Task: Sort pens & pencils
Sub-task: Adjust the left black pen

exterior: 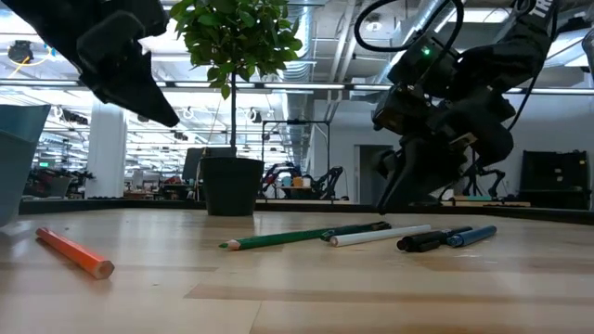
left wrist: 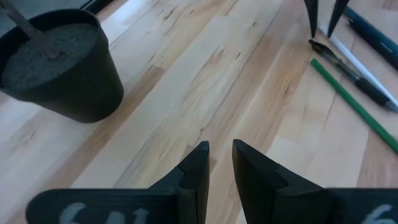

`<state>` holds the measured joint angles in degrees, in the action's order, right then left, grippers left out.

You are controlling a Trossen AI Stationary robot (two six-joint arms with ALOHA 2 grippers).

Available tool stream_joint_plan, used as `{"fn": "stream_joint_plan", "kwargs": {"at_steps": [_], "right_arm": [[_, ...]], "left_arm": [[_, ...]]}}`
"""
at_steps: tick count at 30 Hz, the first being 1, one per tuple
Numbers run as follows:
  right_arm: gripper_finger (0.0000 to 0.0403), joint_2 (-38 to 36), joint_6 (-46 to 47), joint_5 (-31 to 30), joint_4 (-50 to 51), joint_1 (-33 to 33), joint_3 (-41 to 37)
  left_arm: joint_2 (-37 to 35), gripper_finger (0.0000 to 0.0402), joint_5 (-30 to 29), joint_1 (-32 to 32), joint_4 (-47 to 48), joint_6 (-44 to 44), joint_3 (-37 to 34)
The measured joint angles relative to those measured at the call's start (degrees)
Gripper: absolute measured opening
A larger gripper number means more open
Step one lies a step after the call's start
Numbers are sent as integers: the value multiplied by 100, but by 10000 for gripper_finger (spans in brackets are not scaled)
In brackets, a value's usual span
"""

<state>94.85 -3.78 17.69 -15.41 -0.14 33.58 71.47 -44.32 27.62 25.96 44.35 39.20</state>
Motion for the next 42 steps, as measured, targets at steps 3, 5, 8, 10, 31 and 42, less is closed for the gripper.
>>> {"fn": "stream_joint_plan", "kwargs": {"at_steps": [3, 5, 8, 10, 31, 42], "right_arm": [[103, 0, 230, 50, 57, 2, 0], [103, 0, 246, 67, 128, 2, 0], [103, 0, 244, 69, 169, 2, 0], [103, 0, 234, 63, 163, 2, 0], [103, -3, -411, 606, -193, -258, 2], [103, 715, 131, 874, -867, -368, 14]], "left_arm": [[-15, 63, -4, 0, -22, 255, 0], [-70, 63, -47, 0, -24, 294, 0], [-76, 63, -69, -2, -90, 185, 0], [-76, 63, -69, 0, -228, 101, 0], [-76, 63, 44, -1, -959, -511, 0], [-76, 63, 325, 0, -1092, -713, 0]]}}
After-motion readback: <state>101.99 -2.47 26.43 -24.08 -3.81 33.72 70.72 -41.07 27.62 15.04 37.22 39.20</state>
